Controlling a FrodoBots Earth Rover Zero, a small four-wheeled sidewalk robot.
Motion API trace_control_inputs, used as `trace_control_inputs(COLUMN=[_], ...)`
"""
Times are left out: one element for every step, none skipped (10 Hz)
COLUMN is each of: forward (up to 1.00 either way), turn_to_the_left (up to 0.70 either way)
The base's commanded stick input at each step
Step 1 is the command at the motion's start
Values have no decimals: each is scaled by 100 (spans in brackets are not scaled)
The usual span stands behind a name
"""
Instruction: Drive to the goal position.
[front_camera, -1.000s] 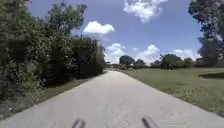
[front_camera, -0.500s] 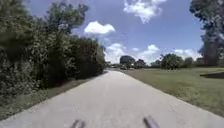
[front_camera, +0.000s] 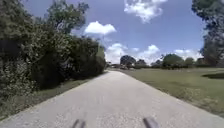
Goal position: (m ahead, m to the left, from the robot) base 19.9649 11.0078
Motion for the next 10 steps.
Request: trace_control_inputs(forward=[50,50,50,50,50,50,50,50,50,50], turn_to_the_left=[0,0,0,0,0,0,0,0,0,0])
